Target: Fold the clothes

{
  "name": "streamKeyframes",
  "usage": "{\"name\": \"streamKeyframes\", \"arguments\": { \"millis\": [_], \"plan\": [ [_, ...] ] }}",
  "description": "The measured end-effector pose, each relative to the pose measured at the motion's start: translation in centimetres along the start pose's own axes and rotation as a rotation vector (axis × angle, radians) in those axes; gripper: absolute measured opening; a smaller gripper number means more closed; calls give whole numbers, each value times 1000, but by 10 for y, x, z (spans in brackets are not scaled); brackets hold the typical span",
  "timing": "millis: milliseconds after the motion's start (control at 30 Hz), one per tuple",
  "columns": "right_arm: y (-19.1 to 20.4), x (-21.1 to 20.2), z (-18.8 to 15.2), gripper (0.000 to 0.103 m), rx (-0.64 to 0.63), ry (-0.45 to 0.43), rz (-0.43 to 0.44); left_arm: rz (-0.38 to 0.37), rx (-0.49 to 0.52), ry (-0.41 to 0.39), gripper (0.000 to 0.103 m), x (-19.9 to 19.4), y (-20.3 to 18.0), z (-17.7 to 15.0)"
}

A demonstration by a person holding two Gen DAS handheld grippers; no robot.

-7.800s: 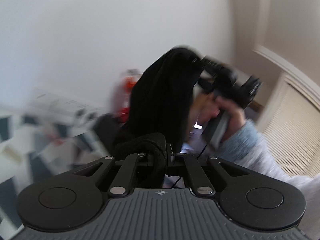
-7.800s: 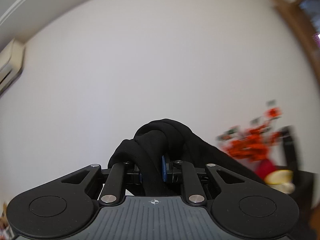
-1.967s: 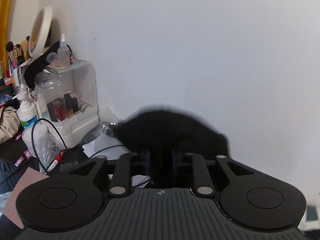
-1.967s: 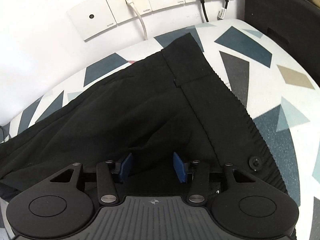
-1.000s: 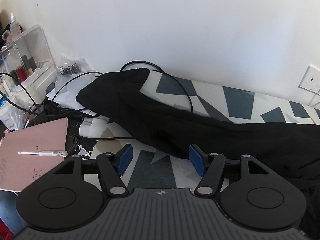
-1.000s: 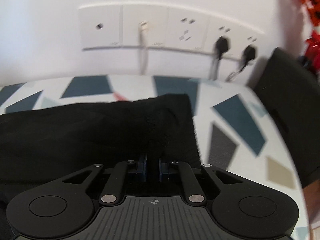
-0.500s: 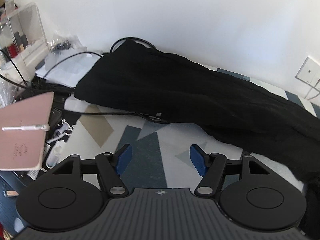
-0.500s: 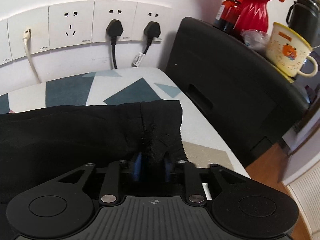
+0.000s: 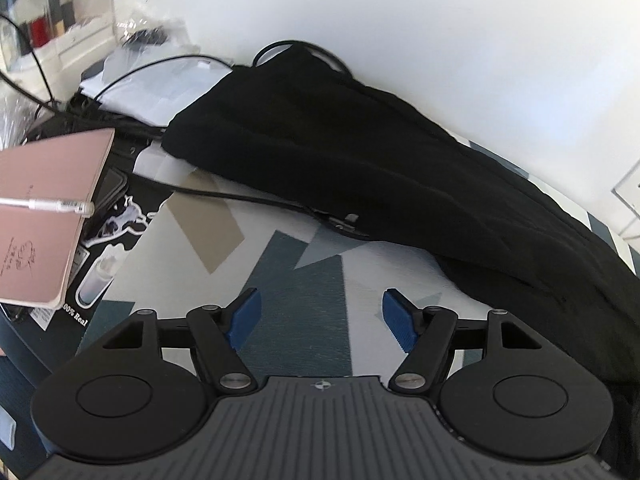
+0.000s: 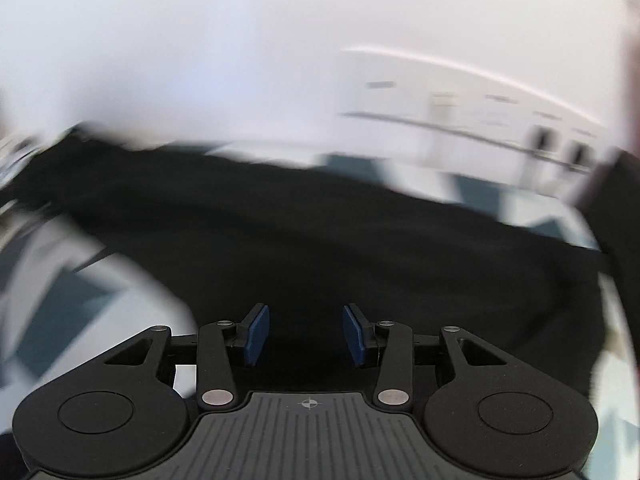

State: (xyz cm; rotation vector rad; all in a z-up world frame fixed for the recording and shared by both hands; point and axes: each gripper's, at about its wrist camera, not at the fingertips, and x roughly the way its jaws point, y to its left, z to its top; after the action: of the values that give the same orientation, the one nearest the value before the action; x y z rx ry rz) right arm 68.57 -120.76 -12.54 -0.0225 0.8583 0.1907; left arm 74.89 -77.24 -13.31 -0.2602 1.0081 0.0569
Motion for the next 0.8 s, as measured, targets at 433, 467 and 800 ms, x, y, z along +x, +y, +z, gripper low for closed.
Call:
{"name": "streamKeyframes", "arguments": {
  "millis": [433,467,800],
  "plan": [
    [52,56,-11,28,-228,143,-67,-1,-9,25,71,-3,20,-4],
    [50,57,-11,26,-222,147,-69,-3,-10,27,71,-3,21,-4],
    [44,54,0,12,-156,152,-76,4,35,29,72,-8,17,-12]
  ]
}}
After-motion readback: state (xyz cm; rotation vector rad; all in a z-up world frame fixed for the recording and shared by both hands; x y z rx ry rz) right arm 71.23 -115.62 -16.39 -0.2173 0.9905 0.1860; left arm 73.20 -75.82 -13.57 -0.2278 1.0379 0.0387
